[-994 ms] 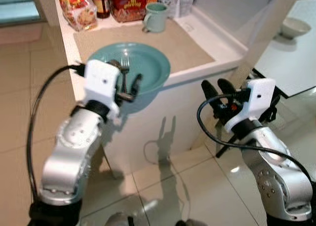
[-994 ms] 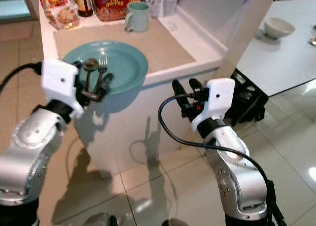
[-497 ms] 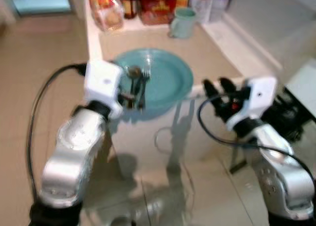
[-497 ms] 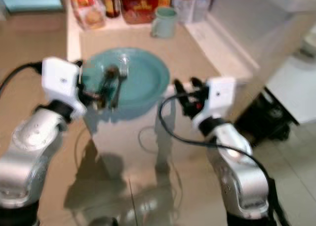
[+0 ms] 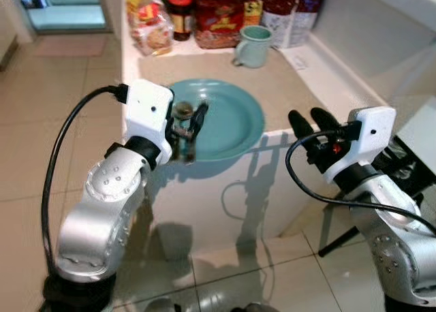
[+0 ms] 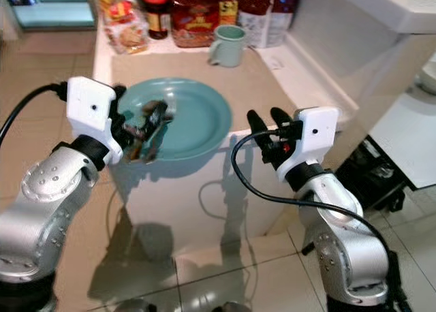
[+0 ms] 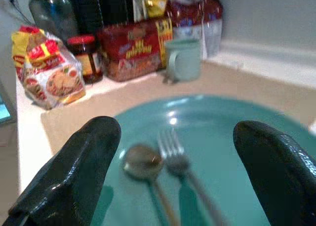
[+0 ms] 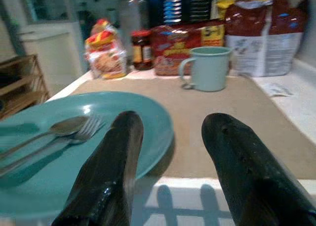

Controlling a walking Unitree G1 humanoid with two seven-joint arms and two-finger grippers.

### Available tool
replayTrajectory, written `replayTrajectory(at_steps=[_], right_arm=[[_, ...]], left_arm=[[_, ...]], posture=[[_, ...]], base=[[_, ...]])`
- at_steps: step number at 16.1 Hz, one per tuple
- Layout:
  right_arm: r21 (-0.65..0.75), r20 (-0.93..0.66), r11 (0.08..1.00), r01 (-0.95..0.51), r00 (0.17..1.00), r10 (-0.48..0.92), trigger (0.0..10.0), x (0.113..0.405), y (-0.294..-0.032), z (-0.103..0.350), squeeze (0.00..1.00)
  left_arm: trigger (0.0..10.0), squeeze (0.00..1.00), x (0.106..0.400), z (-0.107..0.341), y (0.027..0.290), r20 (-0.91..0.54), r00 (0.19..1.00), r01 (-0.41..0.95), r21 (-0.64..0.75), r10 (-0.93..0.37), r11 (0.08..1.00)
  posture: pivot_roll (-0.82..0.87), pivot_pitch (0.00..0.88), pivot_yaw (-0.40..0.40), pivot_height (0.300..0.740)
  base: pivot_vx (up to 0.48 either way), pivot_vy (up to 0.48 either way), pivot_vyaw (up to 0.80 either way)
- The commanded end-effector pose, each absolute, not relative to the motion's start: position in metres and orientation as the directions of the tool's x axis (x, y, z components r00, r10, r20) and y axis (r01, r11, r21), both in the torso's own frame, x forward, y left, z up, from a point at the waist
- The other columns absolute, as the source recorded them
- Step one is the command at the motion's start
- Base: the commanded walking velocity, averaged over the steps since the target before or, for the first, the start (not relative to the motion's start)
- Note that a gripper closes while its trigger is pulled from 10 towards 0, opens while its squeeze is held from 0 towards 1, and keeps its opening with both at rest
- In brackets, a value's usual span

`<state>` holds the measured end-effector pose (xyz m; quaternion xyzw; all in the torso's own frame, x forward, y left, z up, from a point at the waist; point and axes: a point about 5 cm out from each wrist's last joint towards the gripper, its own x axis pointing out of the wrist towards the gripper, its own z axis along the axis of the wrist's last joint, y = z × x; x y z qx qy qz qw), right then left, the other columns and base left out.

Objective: Setting the table

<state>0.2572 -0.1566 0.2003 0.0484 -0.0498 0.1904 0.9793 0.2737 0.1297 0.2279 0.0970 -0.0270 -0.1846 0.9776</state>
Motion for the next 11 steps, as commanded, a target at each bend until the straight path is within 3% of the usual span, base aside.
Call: replayTrajectory(at_steps=[1, 3, 11], right_arm=[[0.086, 0.101, 0.91, -0.405, 0.913, 0.396, 10.0, 0.256, -0.16, 0.204, 0.0], [0.093, 0.035, 0.879, -0.467, 0.884, 0.466, 10.0, 0.254, -0.162, 0.204, 0.0], [0.121, -0.166, 0.798, -0.59, 0.781, 0.603, 10.0, 0.237, -0.17, 0.202, 0.0]], left_arm=[[10.0, 0.0, 0.274, 0.229, 0.122, -0.048, 0.899, 0.437, 0.193, -0.436, 0.879], [10.0, 0.0, 0.284, 0.231, 0.116, -0.14, 0.866, 0.498, 0.159, -0.48, 0.853], [10.0, 0.0, 0.32, 0.229, 0.112, -0.395, 0.81, 0.506, 0.094, -0.434, 0.858]], posture=[[0.06, 0.077, -0.082, 0.74], [0.06, 0.074, -0.084, 0.74], [0.04, 0.068, -0.074, 0.74]], base=[[0.0, 0.0, 0.0], [0.0, 0.0, 0.0], [0.0, 0.0, 0.0]])
